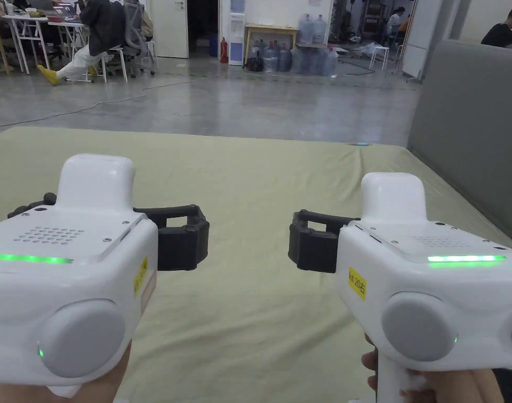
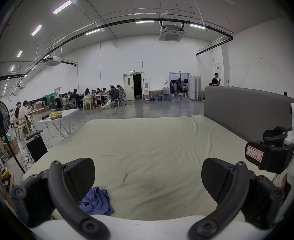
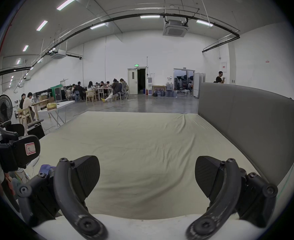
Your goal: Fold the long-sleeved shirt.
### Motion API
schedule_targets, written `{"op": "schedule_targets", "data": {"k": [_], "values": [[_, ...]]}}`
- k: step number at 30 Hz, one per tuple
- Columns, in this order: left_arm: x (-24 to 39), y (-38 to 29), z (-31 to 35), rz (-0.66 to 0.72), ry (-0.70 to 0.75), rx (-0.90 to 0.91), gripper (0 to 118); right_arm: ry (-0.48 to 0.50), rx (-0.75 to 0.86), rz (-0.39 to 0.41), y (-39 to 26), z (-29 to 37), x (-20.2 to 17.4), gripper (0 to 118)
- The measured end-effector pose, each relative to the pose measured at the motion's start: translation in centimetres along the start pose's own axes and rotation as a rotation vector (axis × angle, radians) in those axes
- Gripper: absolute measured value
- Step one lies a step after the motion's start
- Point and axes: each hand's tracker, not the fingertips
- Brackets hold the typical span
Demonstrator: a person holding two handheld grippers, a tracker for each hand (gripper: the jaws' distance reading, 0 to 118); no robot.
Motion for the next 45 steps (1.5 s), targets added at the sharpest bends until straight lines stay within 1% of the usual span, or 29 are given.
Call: {"op": "schedule_targets", "data": {"k": [17, 19, 25, 27, 29, 34, 40, 45], "values": [[0.03, -0.03, -0.09, 0.000, -0.002, -0.006, 118, 0.003, 0.006, -0.003, -0.13, 0.12, -0.01, 110], [0.01, -0.10, -0.20, 0.000, -0.006, -0.013, 118, 0.000, 0.022, -0.013, -0.22, 0.26, 0.08, 110], [0.03, -0.22, -0.31, 0.002, -0.006, -0.020, 118, -0.014, 0.018, -0.012, -0.19, 0.15, 0.26, 110], [0.14, -0.27, -0.29, -0.005, -0.005, -0.021, 118, -0.023, 0.018, -0.015, -0.33, 0.09, 0.20, 108], [0.25, -0.35, -0.31, -0.011, -0.008, -0.022, 118, -0.021, 0.022, -0.026, -0.47, 0.13, 0.16, 103], [0.31, -0.40, -0.26, -0.011, -0.012, -0.023, 118, -0.002, 0.011, -0.040, -0.49, 0.08, 0.03, 103], [0.13, -0.42, -0.36, -0.007, -0.006, -0.027, 118, -0.055, 0.025, 0.004, -0.51, 0.15, -0.54, 103], [0.18, -0.39, -0.28, -0.008, -0.008, -0.027, 118, -0.037, 0.021, -0.002, -0.55, 0.18, -0.52, 103]]}}
